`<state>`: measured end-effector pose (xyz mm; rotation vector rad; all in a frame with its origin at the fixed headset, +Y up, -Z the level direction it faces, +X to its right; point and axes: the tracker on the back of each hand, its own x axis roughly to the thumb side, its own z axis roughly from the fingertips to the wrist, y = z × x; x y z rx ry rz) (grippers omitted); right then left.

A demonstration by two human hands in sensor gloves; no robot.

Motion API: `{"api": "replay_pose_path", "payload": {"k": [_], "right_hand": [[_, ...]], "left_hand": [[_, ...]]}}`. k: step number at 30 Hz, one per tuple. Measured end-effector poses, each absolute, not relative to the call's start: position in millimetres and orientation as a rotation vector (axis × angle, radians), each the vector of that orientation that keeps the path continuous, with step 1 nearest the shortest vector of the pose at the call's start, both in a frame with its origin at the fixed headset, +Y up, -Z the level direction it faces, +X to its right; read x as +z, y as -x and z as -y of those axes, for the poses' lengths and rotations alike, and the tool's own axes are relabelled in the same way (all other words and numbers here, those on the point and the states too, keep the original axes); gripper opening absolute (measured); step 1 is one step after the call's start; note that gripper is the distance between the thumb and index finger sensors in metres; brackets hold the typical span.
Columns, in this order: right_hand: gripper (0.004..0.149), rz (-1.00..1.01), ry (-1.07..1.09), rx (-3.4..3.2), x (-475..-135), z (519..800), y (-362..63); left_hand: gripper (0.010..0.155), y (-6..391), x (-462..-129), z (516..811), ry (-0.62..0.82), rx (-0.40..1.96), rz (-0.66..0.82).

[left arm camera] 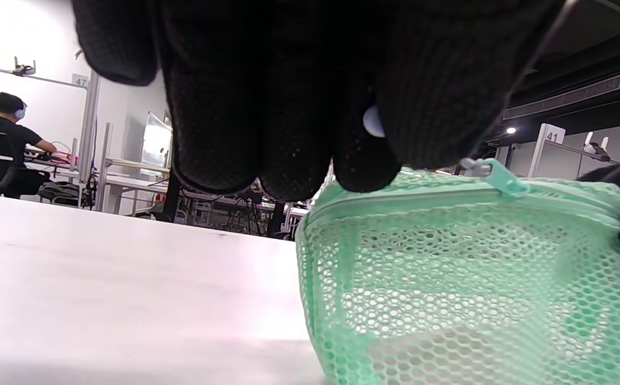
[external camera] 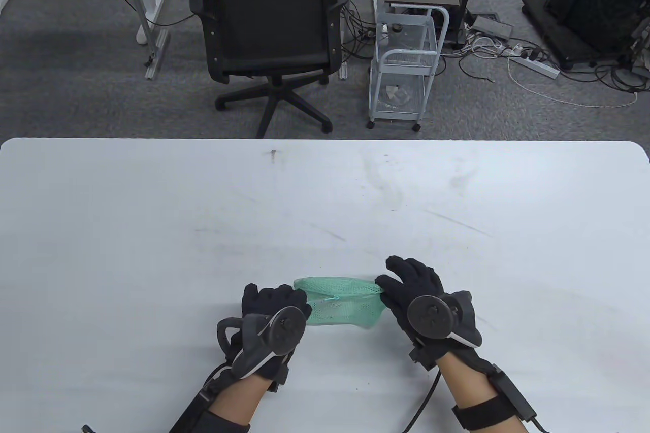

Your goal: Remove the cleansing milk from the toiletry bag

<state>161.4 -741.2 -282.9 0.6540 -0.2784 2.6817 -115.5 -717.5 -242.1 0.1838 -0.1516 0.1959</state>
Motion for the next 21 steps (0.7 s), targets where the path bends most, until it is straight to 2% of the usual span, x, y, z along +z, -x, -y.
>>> {"api": "replay_pose_path", "payload": {"k": [21], "right_hand": [[0.038, 0.27, -0.667, 2.736, -283, 741, -160]], "left_hand": [[0.04, 137, -259, 726, -0.132, 0.184, 0.057]]}}
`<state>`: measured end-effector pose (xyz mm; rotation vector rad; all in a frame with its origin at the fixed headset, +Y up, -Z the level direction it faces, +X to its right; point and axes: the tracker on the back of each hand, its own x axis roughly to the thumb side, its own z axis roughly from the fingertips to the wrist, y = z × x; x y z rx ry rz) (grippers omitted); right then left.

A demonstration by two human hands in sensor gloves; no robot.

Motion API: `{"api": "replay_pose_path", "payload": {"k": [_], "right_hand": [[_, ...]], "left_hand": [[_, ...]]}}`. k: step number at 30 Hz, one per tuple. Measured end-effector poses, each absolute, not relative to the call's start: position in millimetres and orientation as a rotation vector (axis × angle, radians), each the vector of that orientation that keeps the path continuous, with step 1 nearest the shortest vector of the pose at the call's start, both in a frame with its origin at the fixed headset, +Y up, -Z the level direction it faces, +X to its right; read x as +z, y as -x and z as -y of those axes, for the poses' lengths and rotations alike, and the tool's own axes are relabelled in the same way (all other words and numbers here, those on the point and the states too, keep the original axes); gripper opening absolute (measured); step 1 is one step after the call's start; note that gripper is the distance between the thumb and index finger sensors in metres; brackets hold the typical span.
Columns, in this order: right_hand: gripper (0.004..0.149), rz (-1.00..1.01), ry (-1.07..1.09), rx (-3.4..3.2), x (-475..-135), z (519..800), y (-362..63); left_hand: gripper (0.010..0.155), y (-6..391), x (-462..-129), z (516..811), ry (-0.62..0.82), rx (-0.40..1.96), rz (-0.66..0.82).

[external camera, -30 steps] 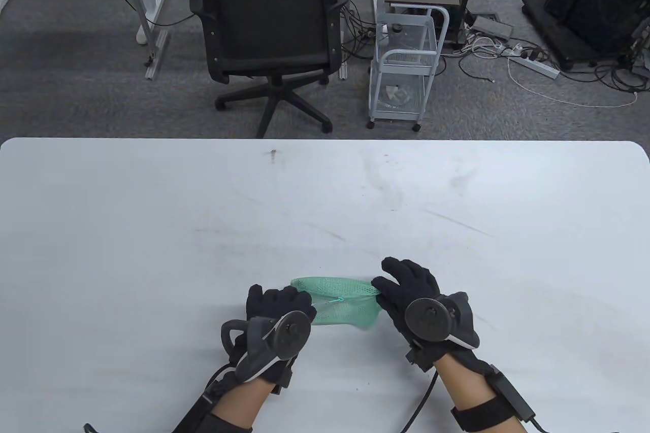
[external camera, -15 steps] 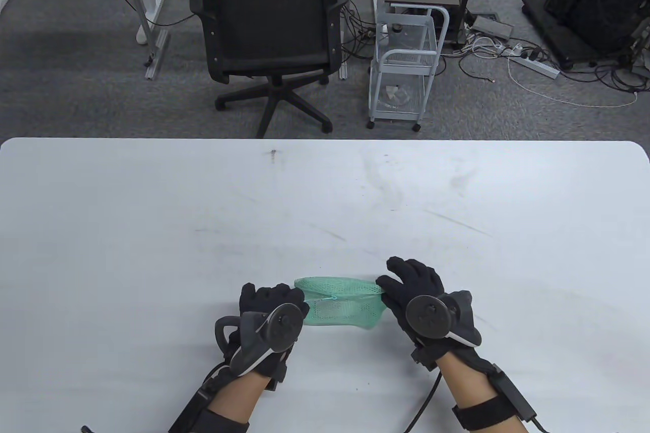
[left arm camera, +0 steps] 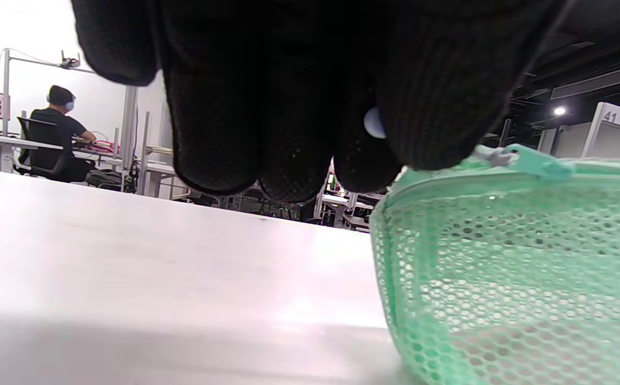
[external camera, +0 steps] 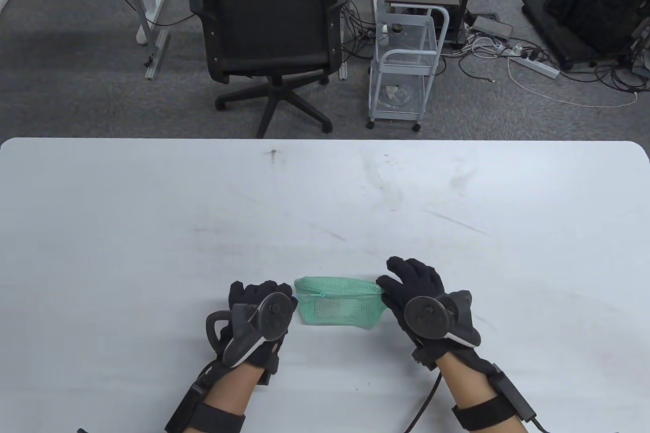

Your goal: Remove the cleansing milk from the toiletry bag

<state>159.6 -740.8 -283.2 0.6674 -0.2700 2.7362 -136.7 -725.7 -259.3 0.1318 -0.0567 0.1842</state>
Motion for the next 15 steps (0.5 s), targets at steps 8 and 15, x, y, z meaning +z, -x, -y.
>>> {"api": "replay_pose_path", "payload": {"k": [8, 15], "right_hand": [[0.038, 0.277, -0.665, 2.739, -283, 740, -160], [0.038, 0.284, -0.656, 2.741, -284, 740, -163]], "left_hand": [[0.04, 147, -267, 730, -0.118, 0.178, 0.006], [0.04, 160, -274, 735, -0.108, 0.154, -0.071]]}}
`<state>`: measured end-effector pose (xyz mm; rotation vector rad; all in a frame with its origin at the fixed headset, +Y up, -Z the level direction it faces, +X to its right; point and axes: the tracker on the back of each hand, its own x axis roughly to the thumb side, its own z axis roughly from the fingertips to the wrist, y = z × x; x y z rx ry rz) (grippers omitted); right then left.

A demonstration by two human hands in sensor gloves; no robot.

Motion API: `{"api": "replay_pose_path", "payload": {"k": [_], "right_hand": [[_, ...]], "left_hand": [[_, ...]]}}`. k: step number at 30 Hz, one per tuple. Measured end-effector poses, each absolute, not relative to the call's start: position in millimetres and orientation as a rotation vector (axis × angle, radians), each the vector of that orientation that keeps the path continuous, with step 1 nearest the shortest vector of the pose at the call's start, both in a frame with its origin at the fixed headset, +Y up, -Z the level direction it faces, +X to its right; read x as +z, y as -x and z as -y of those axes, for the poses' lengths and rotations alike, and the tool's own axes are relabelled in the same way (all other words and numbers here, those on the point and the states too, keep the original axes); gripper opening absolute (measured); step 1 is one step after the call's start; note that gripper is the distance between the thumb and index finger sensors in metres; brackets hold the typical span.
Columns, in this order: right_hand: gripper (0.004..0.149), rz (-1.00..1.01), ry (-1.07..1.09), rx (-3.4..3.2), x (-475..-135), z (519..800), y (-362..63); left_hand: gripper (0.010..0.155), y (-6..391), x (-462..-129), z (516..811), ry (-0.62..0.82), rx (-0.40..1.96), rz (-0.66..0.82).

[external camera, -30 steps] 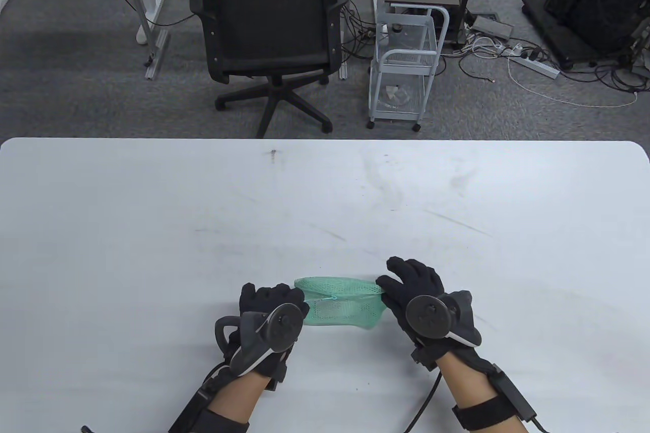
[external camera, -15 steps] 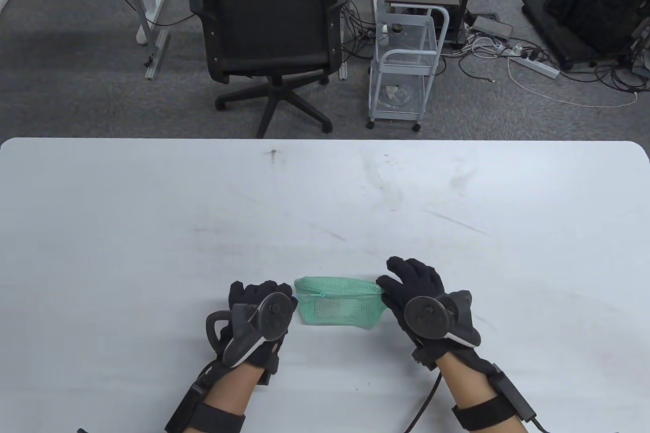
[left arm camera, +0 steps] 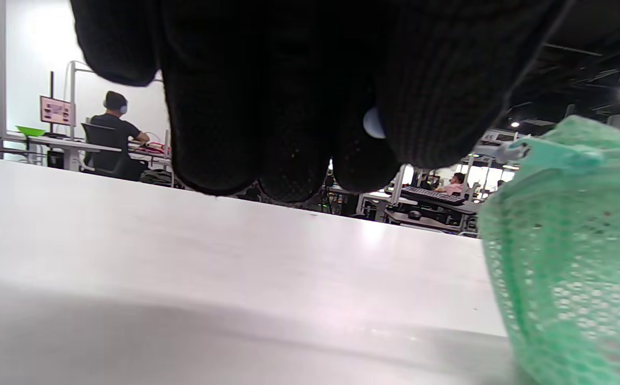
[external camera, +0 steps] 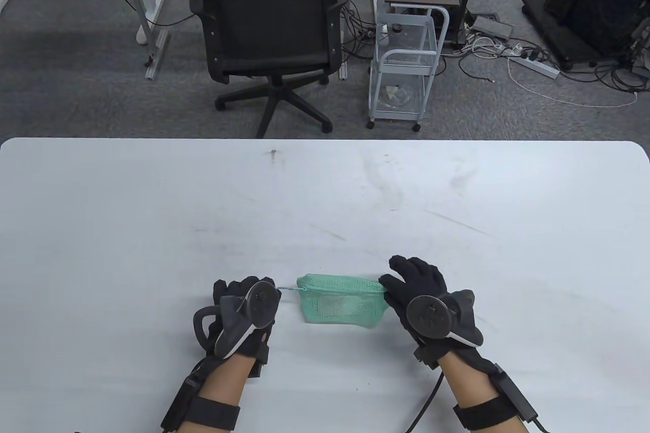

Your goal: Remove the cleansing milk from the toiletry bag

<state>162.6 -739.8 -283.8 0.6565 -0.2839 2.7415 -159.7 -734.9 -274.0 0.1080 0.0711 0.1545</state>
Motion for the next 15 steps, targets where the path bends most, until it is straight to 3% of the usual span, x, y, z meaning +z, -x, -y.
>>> {"api": "replay_pose_path", "payload": {"k": [15], "right_hand": [[0.038, 0.292, -0.696, 2.749, -283.6, 739.5, -159.5]], "left_hand": [[0.041, 166.3, -284.5, 745.9, -0.034, 0.106, -0.163]]}}
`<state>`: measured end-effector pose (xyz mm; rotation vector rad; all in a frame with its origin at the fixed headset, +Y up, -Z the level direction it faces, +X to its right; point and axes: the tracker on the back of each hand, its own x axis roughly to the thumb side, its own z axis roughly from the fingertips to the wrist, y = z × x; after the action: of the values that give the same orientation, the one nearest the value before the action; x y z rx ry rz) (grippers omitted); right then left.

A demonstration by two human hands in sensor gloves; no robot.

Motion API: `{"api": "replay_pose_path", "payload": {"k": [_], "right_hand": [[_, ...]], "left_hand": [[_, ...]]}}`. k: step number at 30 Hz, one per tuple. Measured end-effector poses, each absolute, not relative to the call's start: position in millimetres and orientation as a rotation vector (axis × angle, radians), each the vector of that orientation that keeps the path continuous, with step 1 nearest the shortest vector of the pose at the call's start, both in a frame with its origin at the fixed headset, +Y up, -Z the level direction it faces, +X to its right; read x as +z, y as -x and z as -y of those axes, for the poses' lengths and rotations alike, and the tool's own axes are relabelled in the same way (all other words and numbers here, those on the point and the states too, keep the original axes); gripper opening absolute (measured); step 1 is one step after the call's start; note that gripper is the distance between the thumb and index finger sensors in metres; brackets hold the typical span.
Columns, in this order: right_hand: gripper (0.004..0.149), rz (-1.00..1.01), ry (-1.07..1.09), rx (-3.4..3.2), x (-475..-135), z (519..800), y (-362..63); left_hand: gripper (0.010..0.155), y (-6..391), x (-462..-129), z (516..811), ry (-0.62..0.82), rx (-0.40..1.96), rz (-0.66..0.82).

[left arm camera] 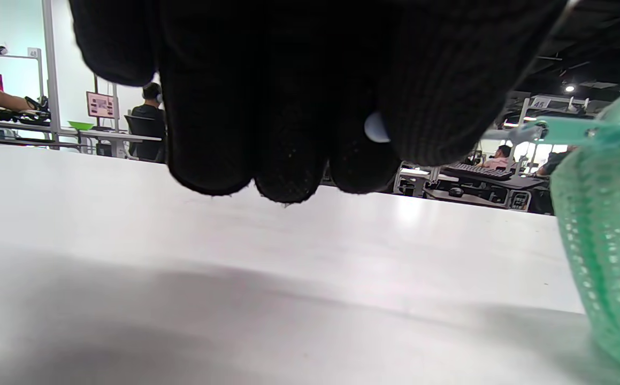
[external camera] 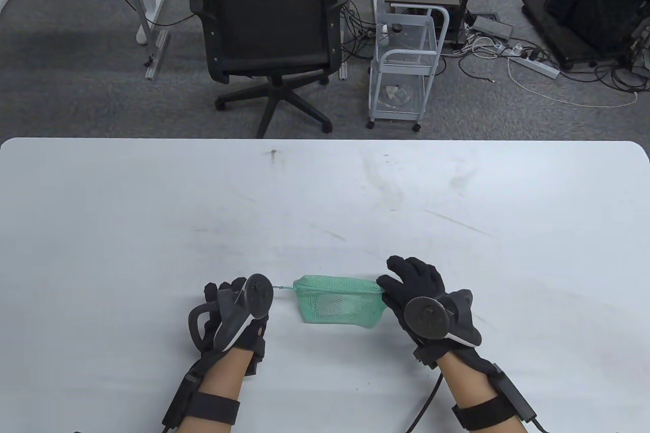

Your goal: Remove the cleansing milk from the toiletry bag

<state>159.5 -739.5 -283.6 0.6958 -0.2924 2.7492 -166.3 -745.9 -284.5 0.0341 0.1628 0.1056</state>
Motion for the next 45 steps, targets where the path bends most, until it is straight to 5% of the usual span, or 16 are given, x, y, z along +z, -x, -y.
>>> {"api": "replay_pose_path", "payload": {"k": [19, 31, 45], "right_hand": [[0.047, 0.268, -0.684, 2.741, -283, 742, -163], [0.046, 0.261, -0.72, 2.743, -281, 742, -160], [0.049, 0.231, -0.8, 2.722, -275, 743, -149]], "left_hand": [[0.05, 171, -276, 736, -0.103, 0.208, -0.118], [0.069, 147, -268, 736, -0.045, 0.346, 0.142], [0.062, 136, -270, 743, -0.014, 0.331, 0.198]]}}
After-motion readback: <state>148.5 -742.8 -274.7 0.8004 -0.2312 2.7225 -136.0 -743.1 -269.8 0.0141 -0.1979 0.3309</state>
